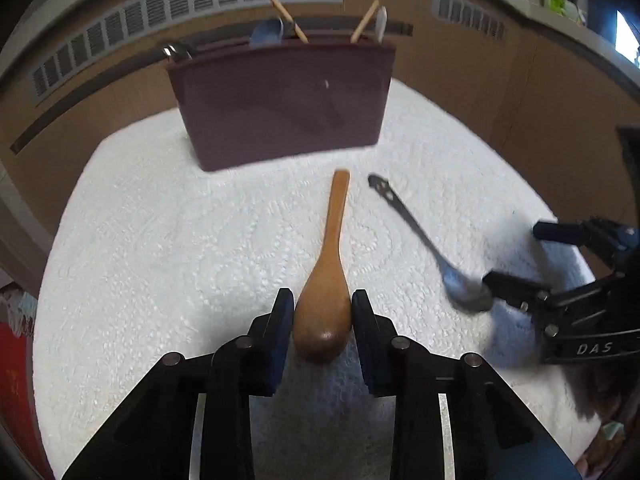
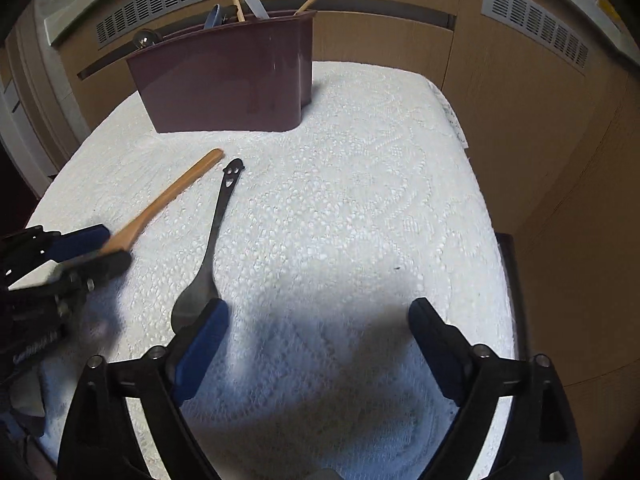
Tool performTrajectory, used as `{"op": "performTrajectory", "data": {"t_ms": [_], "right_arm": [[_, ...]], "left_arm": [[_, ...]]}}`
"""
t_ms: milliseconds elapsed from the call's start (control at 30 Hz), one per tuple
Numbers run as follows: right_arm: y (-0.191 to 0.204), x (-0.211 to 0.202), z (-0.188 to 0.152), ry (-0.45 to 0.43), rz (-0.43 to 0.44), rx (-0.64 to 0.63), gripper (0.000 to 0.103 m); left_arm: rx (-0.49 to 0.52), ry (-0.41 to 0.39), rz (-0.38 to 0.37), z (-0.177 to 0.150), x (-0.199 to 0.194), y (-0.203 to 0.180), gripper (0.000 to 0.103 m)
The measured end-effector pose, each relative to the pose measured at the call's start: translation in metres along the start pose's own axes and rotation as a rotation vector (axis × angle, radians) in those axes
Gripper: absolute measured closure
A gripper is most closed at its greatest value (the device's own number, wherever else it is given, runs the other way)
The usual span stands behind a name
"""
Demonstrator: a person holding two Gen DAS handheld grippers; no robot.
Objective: Organize utensils
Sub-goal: 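Grasp the wooden spoon with the left tool while the right tool lifts the slotted spoon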
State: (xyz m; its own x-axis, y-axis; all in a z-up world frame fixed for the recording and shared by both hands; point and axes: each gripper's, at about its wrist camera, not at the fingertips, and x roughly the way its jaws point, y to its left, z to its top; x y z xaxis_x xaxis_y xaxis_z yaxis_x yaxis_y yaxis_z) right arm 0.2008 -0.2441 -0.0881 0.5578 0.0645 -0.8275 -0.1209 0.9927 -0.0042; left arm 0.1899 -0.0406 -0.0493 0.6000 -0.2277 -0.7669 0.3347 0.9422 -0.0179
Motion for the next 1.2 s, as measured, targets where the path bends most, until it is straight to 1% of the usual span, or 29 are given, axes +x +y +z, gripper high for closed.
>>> {"op": "performTrajectory", "data": {"t_ms": [67, 100, 167, 233, 333, 433, 500, 533, 567, 600, 633, 667, 700, 733, 767, 800, 833, 867, 900, 933, 1033, 1100, 1200], "right_arm": [[-0.001, 0.001, -0.002, 0.015, 0.013, 0.006, 0.002], [-0.001, 0.001, -0.003, 0.022, 0.019, 0.007, 0.001], [0.000, 0.001, -0.005, 0.030, 0.013, 0.007, 0.001], [0.003, 0.001, -0.006, 0.035, -0.002, 0.002, 0.000], [0.002, 0.002, -0.007, 0.045, -0.010, 0.028, 0.000], [0.005, 0.001, -0.007, 0.073, -0.021, 0.021, 0.000], [0.007, -0.003, -0.008, 0.080, 0.003, 0.040, 0.000], [0.010, -0.009, -0.011, 0.060, 0.029, 0.064, 0.000], [0.015, -0.018, -0.016, 0.021, 0.074, 0.098, 0.001], [0.020, -0.024, -0.018, -0.002, 0.093, 0.113, 0.003], [0.028, -0.029, -0.020, -0.033, 0.106, 0.112, 0.008], [0.041, -0.034, -0.020, -0.069, 0.098, 0.094, 0.015], [0.049, -0.035, -0.020, -0.083, 0.085, 0.084, 0.018], [0.059, -0.034, -0.018, -0.091, 0.086, 0.073, 0.027], [0.065, -0.032, -0.017, -0.088, 0.087, 0.061, 0.036], [0.073, -0.026, -0.015, -0.071, 0.073, 0.046, 0.040], [0.079, -0.018, -0.015, -0.047, 0.062, 0.034, 0.047], [0.082, -0.010, -0.014, -0.024, 0.040, 0.025, 0.051], [0.084, -0.011, -0.015, -0.046, 0.018, 0.014, 0.058], [0.086, -0.011, -0.014, -0.052, 0.008, 0.010, 0.077], [0.082, -0.010, -0.007, -0.071, -0.023, -0.015, 0.077], [0.075, -0.018, 0.000, -0.107, -0.036, -0.021, 0.077], [0.063, -0.041, 0.012, -0.182, -0.052, -0.027, 0.077]], "left_arm": [[0.002, -0.056, 0.028, 0.003, -0.016, 0.006, 0.072], [-0.008, -0.080, 0.031, 0.005, -0.023, 0.011, 0.072], [-0.032, -0.125, 0.037, 0.010, -0.037, 0.022, 0.072], [-0.043, -0.174, 0.060, 0.018, -0.050, 0.031, 0.072], [-0.060, -0.217, 0.089, 0.032, -0.059, 0.042, 0.073], [-0.072, -0.252, 0.096, 0.044, -0.061, 0.049, 0.074], [-0.082, -0.270, 0.094, 0.053, -0.058, 0.052, 0.075], [-0.092, -0.276, 0.087, 0.057, -0.057, 0.054, 0.076], [-0.096, -0.278, 0.083, 0.060, -0.056, 0.055, 0.077], [-0.101, -0.283, 0.077, 0.064, -0.054, 0.057, 0.078], [-0.105, -0.286, 0.073, 0.067, -0.053, 0.058, 0.082], [-0.108, -0.289, 0.069, 0.069, -0.054, 0.060, 0.083], [-0.114, -0.293, 0.063, 0.071, -0.053, 0.061, 0.083], [-0.121, -0.296, 0.058, 0.072, -0.053, 0.063, 0.083], [-0.125, -0.297, 0.055, 0.071, -0.052, 0.063, 0.083], [-0.128, -0.296, 0.051, 0.071, -0.051, 0.063, 0.083], [-0.132, -0.296, 0.046, 0.071, -0.050, 0.064, 0.083], [-0.137, -0.295, 0.040, 0.070, -0.049, 0.066, 0.083], [-0.144, -0.292, 0.033, 0.069, -0.048, 0.067, 0.083], [-0.150, -0.290, 0.023, 0.068, -0.047, 0.070, 0.083], [-0.164, -0.284, 0.009, 0.067, -0.045, 0.074, 0.083], [-0.169, -0.284, 0.004, 0.067, -0.046, 0.076, 0.083], [-0.171, -0.282, 0.001, 0.067, -0.047, 0.078, 0.083]]}}
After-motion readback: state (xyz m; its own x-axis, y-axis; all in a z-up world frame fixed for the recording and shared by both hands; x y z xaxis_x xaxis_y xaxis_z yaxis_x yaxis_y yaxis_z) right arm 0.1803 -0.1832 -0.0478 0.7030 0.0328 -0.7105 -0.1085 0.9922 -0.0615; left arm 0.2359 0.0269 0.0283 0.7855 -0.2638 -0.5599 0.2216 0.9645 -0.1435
